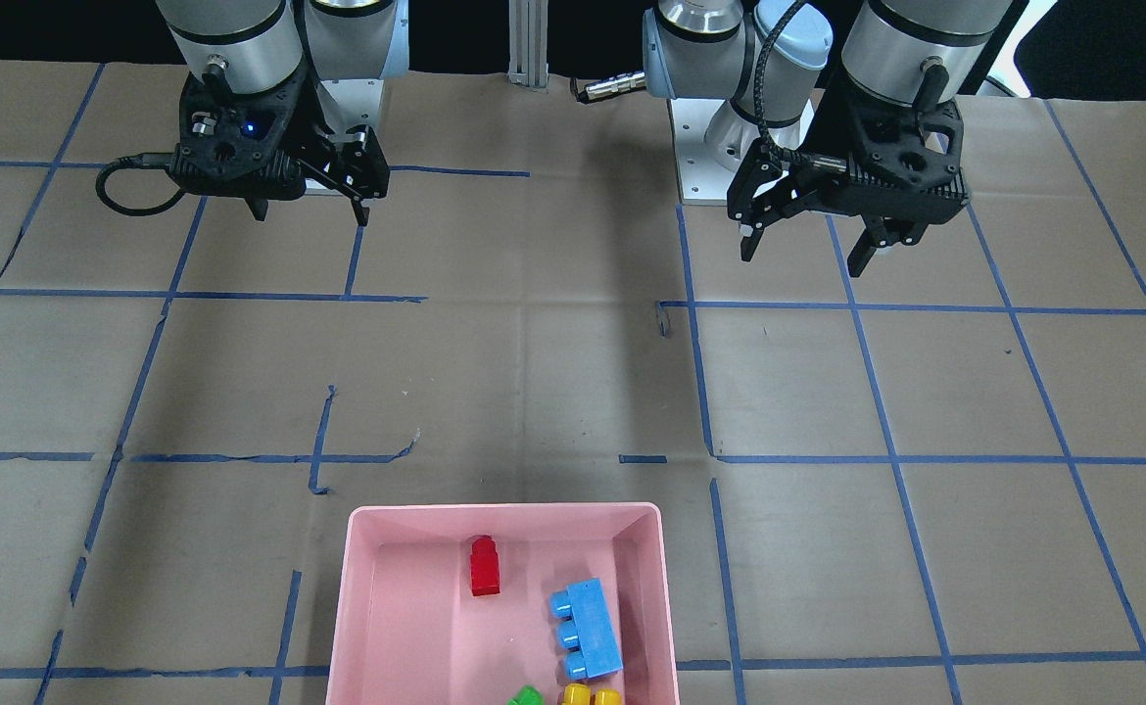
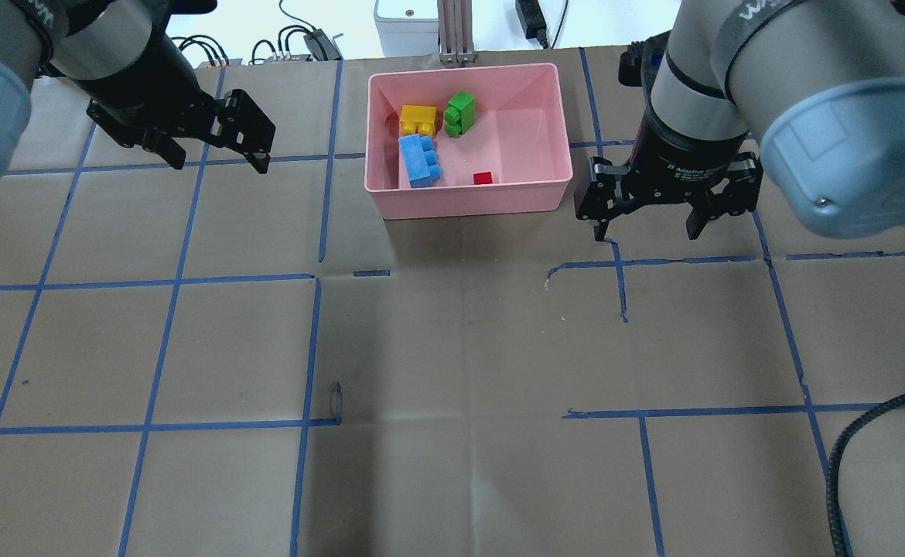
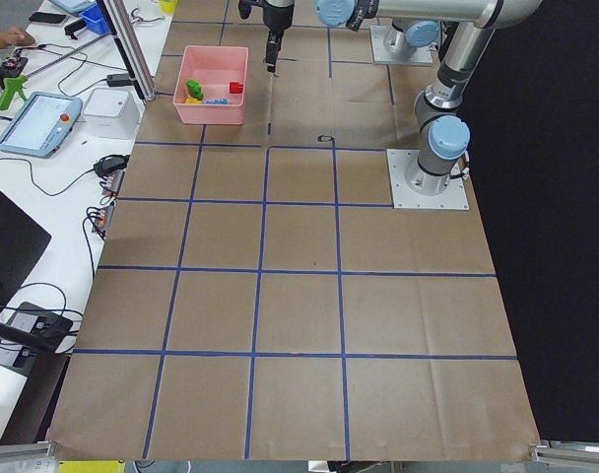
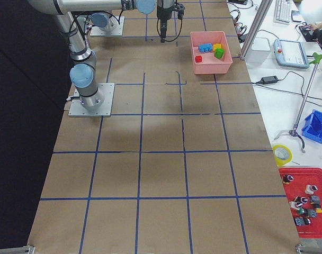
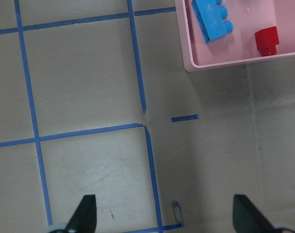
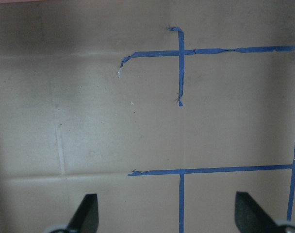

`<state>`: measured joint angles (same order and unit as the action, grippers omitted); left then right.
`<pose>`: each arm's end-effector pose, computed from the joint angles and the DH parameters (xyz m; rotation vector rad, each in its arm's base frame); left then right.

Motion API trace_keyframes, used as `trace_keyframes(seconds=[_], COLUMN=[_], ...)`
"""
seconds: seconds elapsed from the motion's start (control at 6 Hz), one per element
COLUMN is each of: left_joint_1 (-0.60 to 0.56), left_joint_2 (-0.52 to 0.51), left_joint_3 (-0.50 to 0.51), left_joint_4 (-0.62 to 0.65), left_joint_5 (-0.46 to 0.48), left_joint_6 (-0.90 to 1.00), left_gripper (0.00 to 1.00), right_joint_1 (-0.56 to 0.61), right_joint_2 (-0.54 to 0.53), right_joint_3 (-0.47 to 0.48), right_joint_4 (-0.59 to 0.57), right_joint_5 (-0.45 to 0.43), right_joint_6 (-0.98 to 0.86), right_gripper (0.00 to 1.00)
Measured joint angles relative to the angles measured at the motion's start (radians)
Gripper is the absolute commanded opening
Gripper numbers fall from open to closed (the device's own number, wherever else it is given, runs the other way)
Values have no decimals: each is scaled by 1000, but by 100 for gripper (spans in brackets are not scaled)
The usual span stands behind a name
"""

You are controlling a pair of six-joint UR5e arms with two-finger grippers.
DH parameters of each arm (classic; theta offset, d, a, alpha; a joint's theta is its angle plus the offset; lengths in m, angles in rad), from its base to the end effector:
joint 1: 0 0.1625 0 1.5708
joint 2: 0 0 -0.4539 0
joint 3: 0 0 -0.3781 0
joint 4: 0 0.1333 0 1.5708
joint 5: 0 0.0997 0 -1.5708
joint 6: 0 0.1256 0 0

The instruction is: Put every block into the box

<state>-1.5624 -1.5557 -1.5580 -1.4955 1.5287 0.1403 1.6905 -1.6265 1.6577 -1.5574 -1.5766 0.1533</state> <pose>-0.1345 -0.4843 0.5123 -0.2079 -3.0960 0.1646 0.1850 -0.4276 0.4740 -0.0524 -3.1286 -0.0679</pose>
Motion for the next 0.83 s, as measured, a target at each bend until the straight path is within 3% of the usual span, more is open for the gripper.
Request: trace_keyframes(seconds=[0.83], left_joint_1=[7], left_joint_2=[11], left_joint_3=[-6], left_joint_4=[-4], left_joint_5=[8], left_joint_6=[15], left_gripper=[100], right_joint_1=[0], right_joint_2=[-1], right_joint_3=[7], right_joint_4=[-5], right_joint_5=[10], right_joint_6=[0], right_gripper=[100])
